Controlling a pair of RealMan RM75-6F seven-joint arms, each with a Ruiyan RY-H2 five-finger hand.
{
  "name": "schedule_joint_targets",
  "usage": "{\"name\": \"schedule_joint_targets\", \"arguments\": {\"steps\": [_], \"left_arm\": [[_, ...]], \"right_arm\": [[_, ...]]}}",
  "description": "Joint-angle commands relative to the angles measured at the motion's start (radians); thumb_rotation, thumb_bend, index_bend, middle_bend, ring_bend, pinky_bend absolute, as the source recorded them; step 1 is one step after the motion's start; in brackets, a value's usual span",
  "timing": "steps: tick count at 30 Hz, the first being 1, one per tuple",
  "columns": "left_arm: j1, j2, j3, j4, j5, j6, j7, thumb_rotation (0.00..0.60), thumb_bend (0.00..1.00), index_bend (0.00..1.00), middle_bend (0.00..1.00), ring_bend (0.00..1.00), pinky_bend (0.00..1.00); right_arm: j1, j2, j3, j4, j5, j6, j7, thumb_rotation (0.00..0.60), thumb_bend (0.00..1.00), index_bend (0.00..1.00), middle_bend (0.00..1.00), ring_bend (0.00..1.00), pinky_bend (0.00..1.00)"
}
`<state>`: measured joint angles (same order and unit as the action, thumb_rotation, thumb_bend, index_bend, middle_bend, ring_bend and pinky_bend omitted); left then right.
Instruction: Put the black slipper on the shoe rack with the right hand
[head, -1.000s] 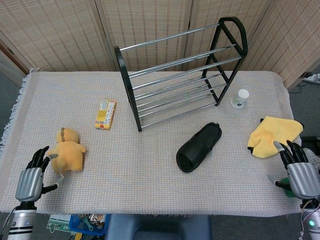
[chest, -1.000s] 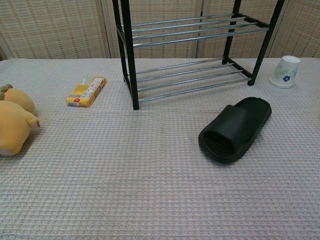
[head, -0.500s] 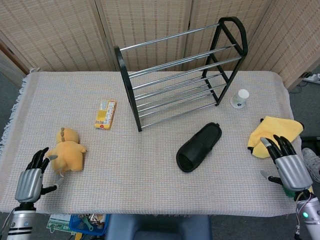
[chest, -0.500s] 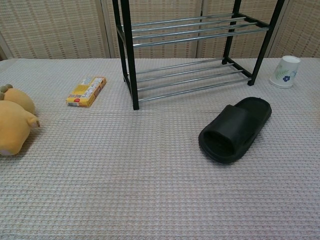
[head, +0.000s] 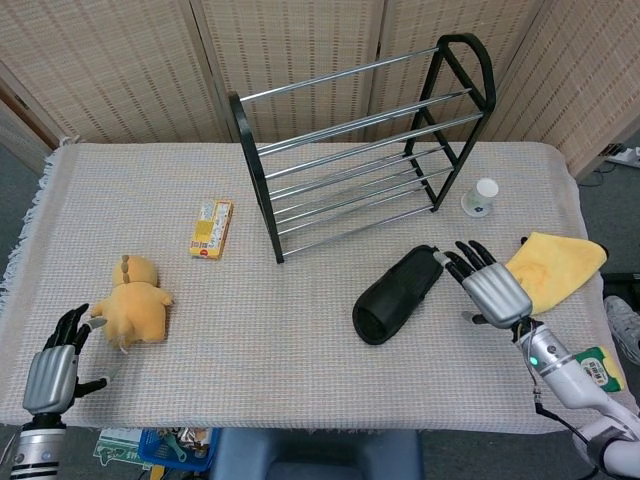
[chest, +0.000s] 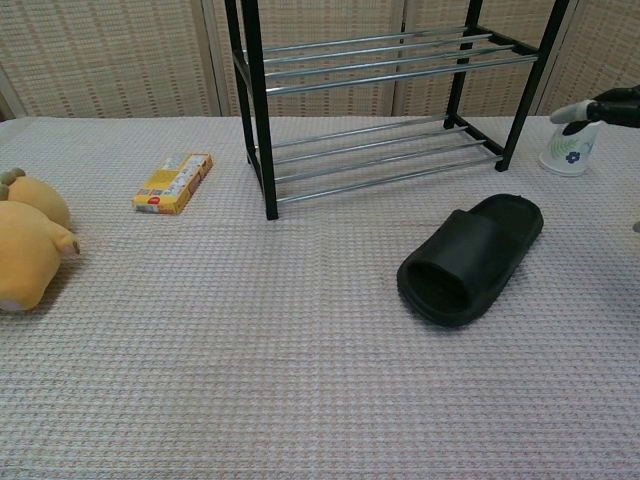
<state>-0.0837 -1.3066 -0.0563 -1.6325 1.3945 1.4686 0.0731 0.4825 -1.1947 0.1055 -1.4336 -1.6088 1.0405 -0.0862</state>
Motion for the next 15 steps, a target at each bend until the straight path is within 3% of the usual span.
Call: {"name": "schedule_joint_targets", "arguments": {"steps": [1,11,15], "left_arm": [[0.002,0.002,0.001,0.002,-0.001,0.000,-0.002,0.600,0.23,0.26,0.08,0.04,0.24],[0.007,0.004,0.003,0.012,-0.003,-0.007,-0.022,0.600,0.23,0.26,0.08,0.04,0.24],[0.007,0.005,0.003,0.018,-0.001,-0.010,-0.032,0.600,0.23,0.26,0.08,0.04,0.24]], "right_arm": [[0.047,-0.089,0.006,0.042,0.024,-0.054,-0.023,0.600,0.05,0.00,0.13,0.00,0.06],[0.067,-0.281,0.002,0.138,0.083,-0.043,-0.068,0.600,0.00,0.00,0.00,0.00,0.00],[0.078,-0.333,0.002,0.176,0.098,-0.044,-0.094,0.600,0.00,0.00,0.00,0.00,0.00]]}}
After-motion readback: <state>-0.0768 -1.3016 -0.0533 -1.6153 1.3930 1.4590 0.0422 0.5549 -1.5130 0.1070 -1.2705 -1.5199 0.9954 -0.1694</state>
